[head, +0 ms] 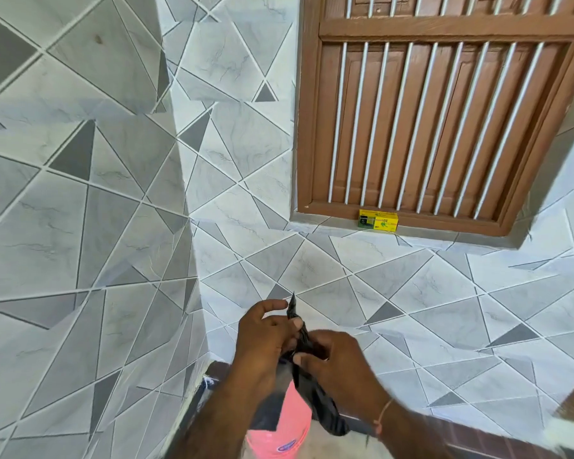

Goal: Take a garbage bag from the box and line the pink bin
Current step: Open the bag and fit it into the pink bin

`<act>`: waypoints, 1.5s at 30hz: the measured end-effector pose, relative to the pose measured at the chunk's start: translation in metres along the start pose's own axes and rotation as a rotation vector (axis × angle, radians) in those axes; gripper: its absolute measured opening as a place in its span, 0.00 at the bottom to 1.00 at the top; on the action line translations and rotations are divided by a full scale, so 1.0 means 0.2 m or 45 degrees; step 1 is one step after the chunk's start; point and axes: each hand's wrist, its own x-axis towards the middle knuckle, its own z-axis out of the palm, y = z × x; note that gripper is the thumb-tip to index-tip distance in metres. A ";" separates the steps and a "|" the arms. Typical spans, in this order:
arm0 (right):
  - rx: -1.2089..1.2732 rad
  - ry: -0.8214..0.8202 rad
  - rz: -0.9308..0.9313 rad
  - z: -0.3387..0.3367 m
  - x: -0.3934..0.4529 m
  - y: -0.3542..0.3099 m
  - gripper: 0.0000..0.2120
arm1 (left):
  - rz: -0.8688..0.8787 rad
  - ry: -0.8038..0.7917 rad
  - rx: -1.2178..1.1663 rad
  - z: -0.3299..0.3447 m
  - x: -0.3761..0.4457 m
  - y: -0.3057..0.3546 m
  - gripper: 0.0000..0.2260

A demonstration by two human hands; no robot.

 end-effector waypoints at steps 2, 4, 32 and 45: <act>0.009 0.083 0.059 0.03 0.00 0.04 0.07 | 0.031 0.037 0.050 0.01 -0.01 0.00 0.11; 0.063 0.189 0.138 0.02 0.00 0.06 0.12 | 0.078 0.114 0.120 0.00 -0.02 0.00 0.10; -0.333 0.381 0.035 -0.31 0.08 0.20 0.10 | 0.640 0.239 1.736 -0.09 0.12 -0.08 0.10; -0.962 0.024 0.038 -0.40 0.14 0.22 0.13 | 0.677 -0.089 1.848 -0.24 0.18 0.00 0.10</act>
